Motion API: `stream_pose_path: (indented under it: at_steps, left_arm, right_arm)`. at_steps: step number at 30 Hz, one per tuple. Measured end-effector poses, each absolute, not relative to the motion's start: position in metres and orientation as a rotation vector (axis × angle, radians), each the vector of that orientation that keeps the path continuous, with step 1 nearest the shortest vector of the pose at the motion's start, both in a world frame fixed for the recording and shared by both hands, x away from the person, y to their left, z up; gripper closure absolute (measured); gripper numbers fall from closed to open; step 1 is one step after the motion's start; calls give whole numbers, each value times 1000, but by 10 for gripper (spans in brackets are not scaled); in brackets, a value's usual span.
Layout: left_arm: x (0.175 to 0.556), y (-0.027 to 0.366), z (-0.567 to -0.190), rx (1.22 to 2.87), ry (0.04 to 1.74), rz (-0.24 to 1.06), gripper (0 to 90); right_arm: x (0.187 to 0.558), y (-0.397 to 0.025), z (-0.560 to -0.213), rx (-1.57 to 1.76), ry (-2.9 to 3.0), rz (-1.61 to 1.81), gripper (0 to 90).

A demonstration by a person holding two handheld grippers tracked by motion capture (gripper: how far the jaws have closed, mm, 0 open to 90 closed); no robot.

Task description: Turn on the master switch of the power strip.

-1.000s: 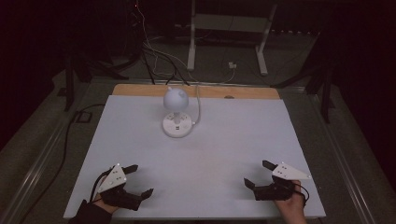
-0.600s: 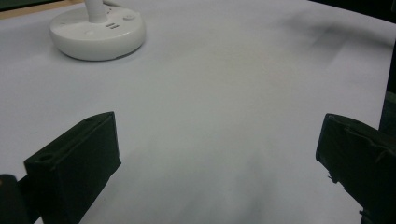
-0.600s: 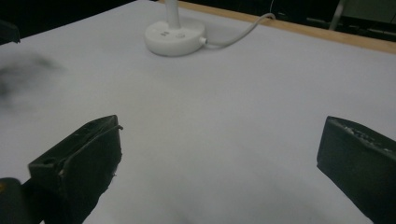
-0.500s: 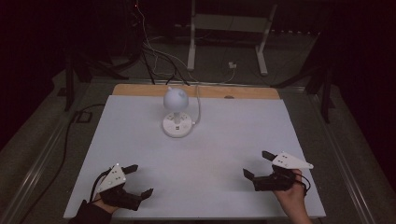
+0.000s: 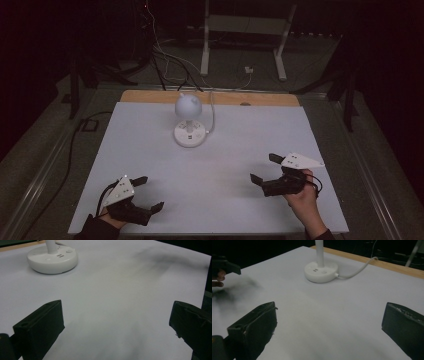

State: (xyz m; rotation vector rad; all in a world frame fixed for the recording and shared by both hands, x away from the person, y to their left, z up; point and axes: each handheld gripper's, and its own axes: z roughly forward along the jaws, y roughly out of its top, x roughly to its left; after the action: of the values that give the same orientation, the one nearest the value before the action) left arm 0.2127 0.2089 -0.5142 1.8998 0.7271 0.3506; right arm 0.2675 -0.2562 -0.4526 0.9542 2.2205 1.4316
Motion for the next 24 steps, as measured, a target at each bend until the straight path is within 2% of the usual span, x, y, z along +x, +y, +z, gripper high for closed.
stream_pose_path:
  at_steps: [24]
  left_arm:
    - [212, 208, -514, 1900, 723, 345, 2]
  right_arm:
    - [297, -212, -449, 862, 2307, 1500, 0]
